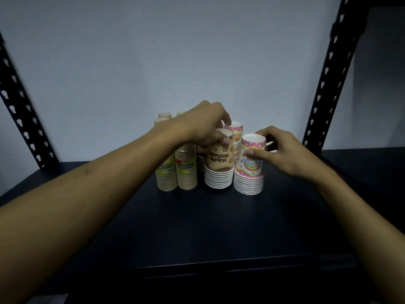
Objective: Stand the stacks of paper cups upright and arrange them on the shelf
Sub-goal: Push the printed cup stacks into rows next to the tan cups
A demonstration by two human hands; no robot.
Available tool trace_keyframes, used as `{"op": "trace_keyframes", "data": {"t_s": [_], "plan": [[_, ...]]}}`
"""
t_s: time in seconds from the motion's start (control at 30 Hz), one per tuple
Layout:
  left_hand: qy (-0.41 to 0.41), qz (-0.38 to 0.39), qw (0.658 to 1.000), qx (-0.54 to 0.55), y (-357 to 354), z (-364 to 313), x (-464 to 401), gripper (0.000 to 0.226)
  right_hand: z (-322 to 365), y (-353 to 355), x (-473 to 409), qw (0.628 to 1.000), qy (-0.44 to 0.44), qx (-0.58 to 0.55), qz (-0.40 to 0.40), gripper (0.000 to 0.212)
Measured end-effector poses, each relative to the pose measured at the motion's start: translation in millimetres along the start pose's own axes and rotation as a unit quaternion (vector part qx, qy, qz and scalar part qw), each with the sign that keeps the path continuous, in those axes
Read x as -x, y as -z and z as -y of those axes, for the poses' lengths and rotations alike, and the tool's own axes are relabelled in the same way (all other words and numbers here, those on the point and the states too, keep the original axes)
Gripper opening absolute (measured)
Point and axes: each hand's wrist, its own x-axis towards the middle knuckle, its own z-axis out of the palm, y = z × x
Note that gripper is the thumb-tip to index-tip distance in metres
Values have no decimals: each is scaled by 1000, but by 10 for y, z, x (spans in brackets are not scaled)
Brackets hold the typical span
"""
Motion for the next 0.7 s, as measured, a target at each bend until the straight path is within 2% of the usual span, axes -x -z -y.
{"op": "trace_keyframes", "data": {"t_s": [0.4, 0.7], "plan": [[26, 22, 999, -42, -67, 177, -41, 49, -13, -108, -131, 1000, 4, -16, 7, 46], [35, 35, 998, -40, -28, 199, -56, 49, 5, -202, -193, 999, 19, -25, 26, 51]]}}
